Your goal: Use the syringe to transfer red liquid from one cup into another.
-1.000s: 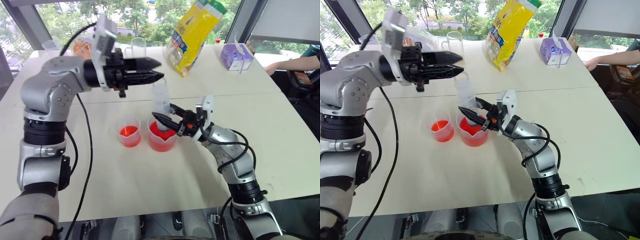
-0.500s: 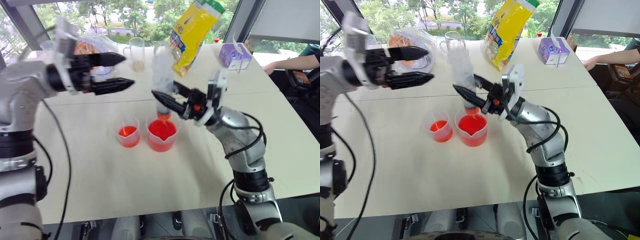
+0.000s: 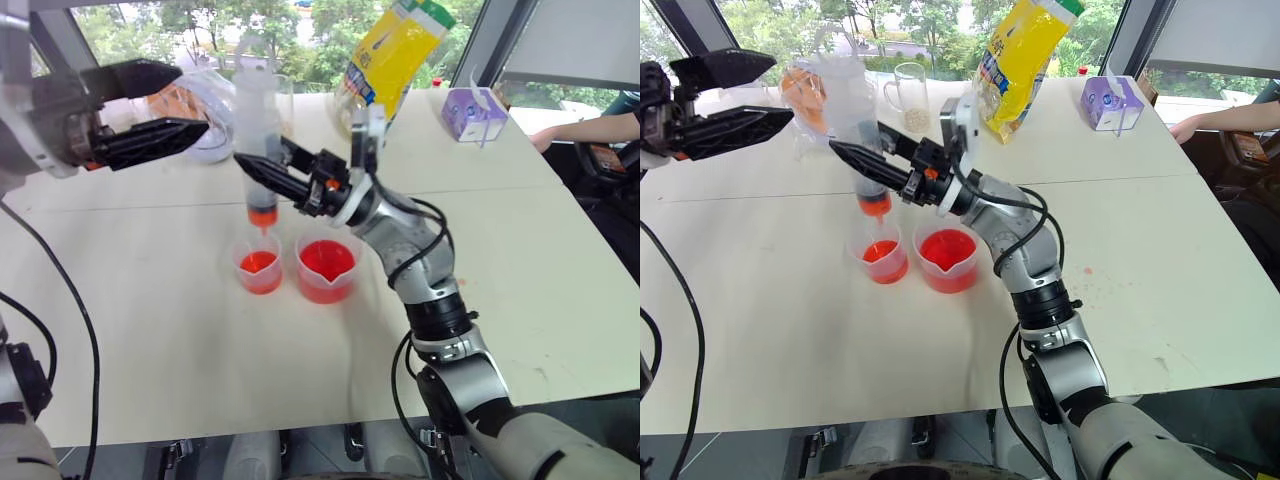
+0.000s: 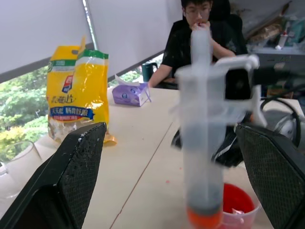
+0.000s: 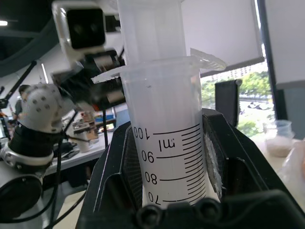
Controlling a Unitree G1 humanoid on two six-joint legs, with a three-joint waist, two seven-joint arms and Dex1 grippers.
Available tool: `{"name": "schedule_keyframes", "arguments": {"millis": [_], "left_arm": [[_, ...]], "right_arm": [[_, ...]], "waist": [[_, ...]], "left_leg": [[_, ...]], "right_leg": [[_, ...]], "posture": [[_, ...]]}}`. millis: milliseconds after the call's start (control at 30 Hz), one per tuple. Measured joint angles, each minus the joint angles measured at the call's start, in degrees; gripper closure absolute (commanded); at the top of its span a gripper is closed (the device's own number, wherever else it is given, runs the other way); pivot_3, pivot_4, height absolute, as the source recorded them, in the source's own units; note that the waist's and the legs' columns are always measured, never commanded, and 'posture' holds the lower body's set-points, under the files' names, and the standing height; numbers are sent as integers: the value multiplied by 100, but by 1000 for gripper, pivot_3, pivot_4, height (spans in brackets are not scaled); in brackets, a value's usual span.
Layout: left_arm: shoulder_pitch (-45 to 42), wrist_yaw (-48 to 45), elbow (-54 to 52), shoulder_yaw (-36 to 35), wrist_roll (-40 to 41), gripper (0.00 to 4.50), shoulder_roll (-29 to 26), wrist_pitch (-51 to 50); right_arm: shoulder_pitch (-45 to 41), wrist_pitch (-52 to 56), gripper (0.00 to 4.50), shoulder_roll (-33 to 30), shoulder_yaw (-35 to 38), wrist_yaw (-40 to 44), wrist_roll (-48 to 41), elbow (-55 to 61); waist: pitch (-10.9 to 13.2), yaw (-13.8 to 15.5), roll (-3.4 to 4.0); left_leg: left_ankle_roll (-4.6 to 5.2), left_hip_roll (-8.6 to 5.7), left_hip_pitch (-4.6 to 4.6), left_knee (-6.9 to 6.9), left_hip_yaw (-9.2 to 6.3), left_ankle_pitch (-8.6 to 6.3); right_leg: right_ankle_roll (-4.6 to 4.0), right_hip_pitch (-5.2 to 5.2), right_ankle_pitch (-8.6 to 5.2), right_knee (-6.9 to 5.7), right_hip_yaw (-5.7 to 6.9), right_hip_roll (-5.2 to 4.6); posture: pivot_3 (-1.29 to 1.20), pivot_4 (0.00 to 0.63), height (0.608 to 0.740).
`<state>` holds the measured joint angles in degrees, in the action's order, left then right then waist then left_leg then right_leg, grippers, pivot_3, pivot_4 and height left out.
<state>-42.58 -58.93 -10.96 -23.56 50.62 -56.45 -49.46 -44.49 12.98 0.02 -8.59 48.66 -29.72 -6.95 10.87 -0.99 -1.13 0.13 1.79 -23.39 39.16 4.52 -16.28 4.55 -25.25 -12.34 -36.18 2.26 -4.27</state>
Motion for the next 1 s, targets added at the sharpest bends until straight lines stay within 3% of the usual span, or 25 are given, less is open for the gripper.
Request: {"name": "schedule_keyframes", "arguments": {"millis": [233, 533, 667, 867, 1000], "left_arm": [[171, 436, -435, 63, 306, 76, 186, -137], [131, 646, -448, 654, 302, 76, 604, -76], [129, 667, -418, 704, 301, 1260, 687, -27], [122, 672, -377, 704, 322, 4232, 688, -9], [120, 679, -380, 704, 375, 4377, 689, -14]], "right_arm": [[369, -219, 3126, 54, -294, 299, 265, -246], [402, -276, 3126, 54, -334, 336, 477, -246], [403, -291, 3126, 54, -335, 339, 537, -245], [406, -309, 3126, 56, -332, 344, 595, -253], [406, -338, 3126, 56, -328, 348, 608, -254]], "waist": [[-1, 0, -2], [-1, -1, -2], [-1, -3, -2], [-1, -2, -2], [-1, 1, -2]], "left_leg": [[-5, -2, 3, 1, 0, 3], [-8, -2, 3, 0, 1, 4], [-8, -1, 3, 0, 1, 4], [-8, -1, 3, 0, 1, 4], [-8, -1, 3, 0, 1, 4]], "right_leg": [[-2, 2, 1, -2, 0, -3], [-2, 1, 1, -3, 0, 0], [-2, 1, 1, -3, 0, 0], [-2, 1, 1, -2, 0, 1], [-2, 1, 1, -2, 0, 1]], "posture": [[0, 150, 740], [0, 150, 740], [0, 150, 740], [0, 150, 740], [0, 150, 740]]}}
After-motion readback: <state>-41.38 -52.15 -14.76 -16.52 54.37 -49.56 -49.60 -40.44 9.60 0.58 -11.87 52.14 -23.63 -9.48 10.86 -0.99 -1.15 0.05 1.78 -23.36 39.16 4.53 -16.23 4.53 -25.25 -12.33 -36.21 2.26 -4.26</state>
